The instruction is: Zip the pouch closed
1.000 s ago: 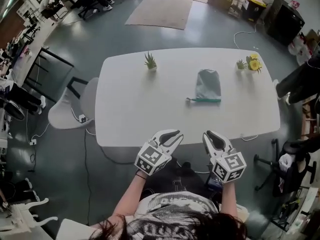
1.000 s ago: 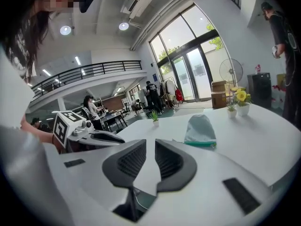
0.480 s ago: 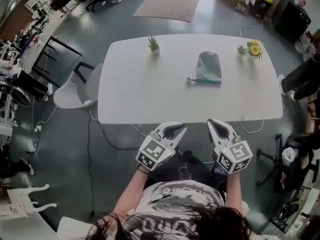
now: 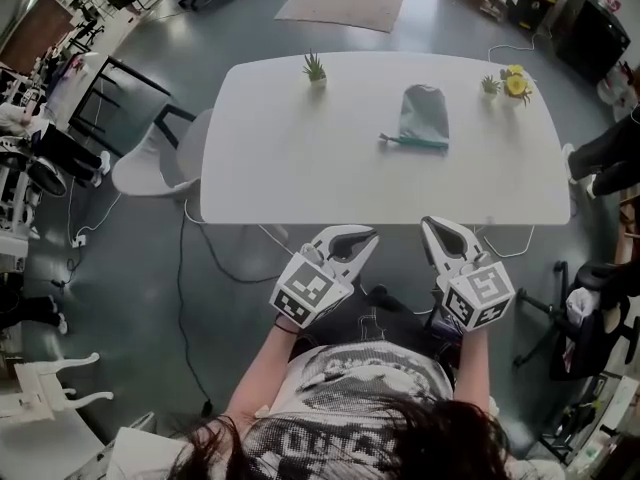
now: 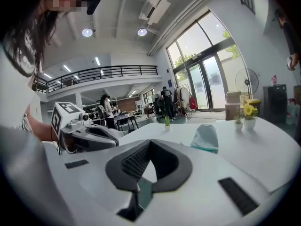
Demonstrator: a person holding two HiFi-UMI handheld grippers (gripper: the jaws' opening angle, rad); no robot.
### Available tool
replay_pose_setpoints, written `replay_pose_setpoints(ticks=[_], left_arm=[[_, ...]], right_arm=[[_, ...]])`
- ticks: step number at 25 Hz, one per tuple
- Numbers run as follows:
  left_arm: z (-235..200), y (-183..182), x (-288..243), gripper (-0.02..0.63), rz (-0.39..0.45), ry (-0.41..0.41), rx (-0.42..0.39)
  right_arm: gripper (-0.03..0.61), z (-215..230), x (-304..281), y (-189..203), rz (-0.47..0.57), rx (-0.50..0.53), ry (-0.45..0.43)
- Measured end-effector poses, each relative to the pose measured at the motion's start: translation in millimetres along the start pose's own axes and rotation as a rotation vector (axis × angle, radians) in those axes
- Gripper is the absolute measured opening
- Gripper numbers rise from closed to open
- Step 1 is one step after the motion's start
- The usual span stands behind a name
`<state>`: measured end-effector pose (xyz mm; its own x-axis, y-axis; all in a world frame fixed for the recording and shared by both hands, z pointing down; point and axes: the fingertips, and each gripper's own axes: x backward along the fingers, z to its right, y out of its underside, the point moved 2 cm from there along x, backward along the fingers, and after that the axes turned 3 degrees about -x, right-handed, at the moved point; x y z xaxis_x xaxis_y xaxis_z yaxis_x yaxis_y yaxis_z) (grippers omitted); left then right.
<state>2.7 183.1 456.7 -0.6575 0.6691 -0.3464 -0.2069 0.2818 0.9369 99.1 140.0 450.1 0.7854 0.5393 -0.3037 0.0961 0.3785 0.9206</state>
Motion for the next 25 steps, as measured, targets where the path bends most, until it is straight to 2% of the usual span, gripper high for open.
replay_pose_setpoints(ticks=[6, 16, 25], left_arm=[[7.3, -12.8, 0.0, 0.012, 0.011, 0.015, -0.043], [13.7, -9.7, -1.7, 0.012, -0.002, 0.036, -0.039], [13.9, -5.4, -4.4, 0.012, -0.017, 0.041, -0.031]], right_arm=[[-0.003, 3.2, 6.9, -1.9, 0.002, 0.006, 0.010], [-0.003, 17.9, 25.1, 1.1, 0.006, -0.015, 0.059], [-0.003, 23.0, 29.2, 1.1, 0.005, -0.017, 0.067]])
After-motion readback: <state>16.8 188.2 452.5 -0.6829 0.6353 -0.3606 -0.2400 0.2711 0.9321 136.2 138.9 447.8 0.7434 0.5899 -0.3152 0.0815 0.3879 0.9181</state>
